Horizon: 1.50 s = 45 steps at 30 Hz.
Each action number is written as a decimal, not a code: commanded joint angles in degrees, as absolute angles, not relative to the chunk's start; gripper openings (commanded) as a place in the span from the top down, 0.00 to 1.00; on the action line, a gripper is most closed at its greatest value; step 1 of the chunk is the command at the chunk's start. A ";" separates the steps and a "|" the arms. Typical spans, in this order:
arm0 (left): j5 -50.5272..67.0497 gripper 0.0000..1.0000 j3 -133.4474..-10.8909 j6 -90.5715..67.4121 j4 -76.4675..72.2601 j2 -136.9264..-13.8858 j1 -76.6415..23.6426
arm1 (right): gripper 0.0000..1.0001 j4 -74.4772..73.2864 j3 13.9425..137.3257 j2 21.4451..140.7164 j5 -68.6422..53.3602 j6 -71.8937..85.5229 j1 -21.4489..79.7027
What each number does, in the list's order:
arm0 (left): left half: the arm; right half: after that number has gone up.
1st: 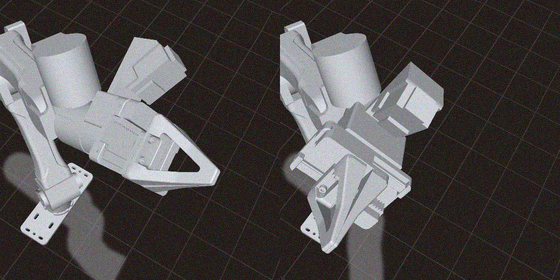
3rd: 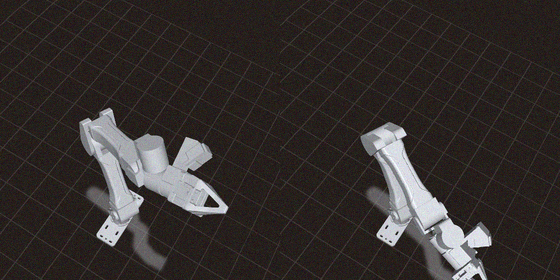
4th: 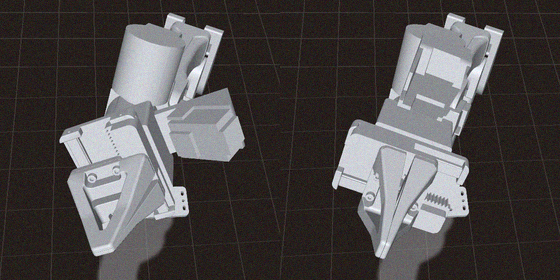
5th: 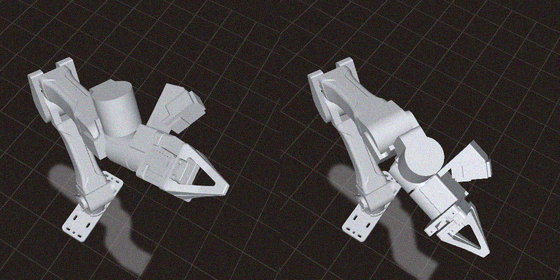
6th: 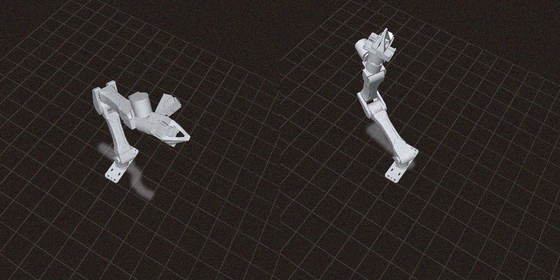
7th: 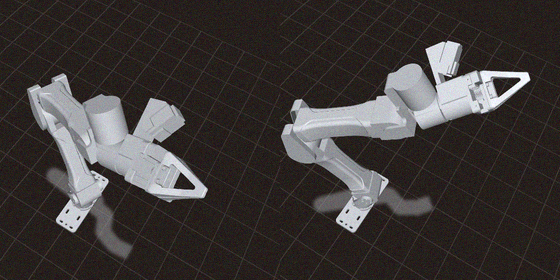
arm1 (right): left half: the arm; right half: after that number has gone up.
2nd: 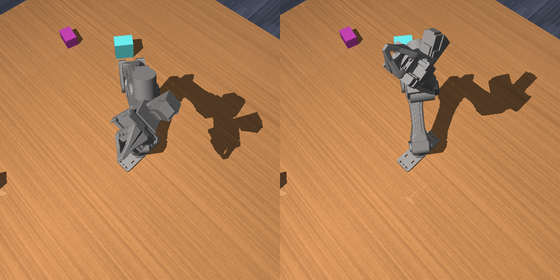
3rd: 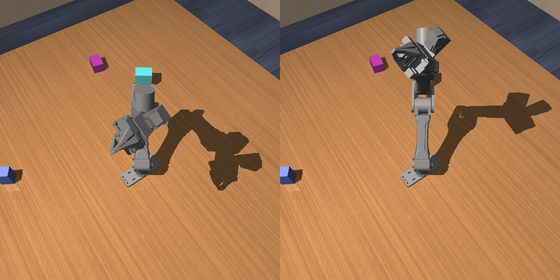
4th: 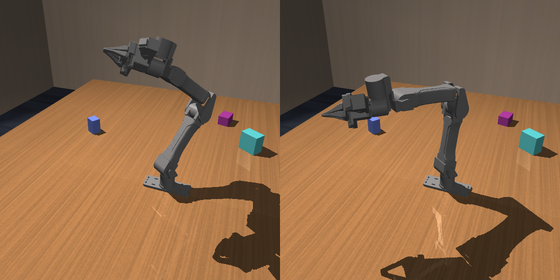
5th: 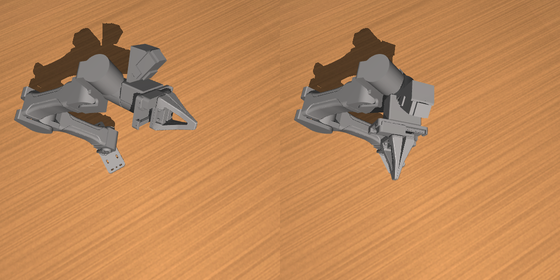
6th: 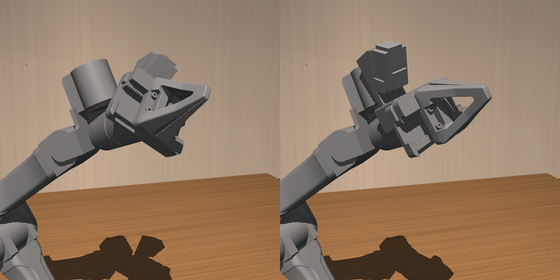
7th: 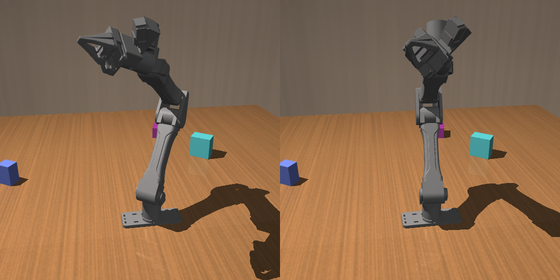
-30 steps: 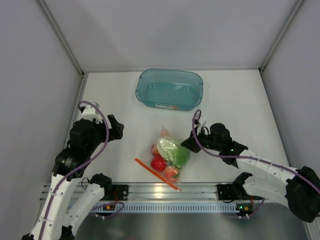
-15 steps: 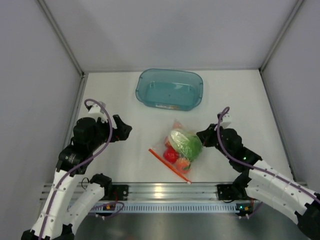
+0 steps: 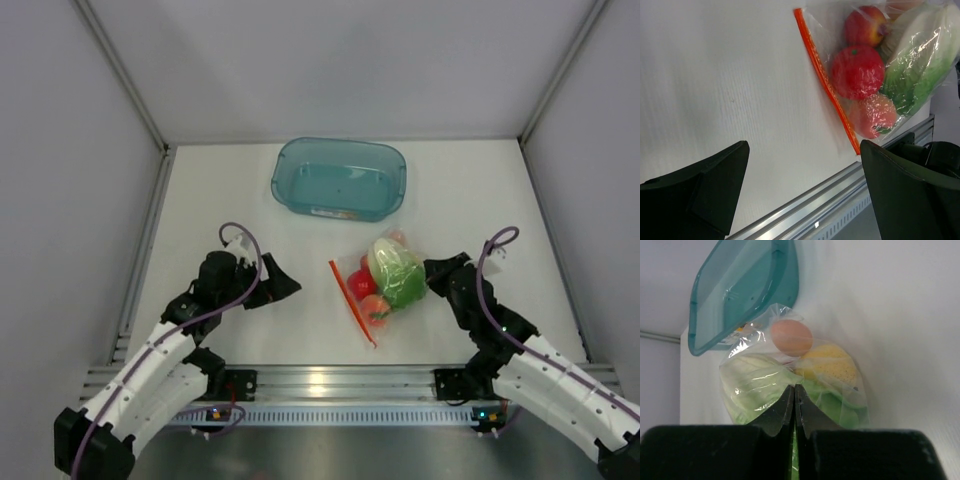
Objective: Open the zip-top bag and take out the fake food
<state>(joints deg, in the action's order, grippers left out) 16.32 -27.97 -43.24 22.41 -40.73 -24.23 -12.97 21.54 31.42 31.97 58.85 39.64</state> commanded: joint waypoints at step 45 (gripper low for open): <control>-6.59 0.09 -22.67 -45.29 -25.75 -61.17 -52.29 | 1.00 -4.22 52.38 49.75 36.65 47.73 55.90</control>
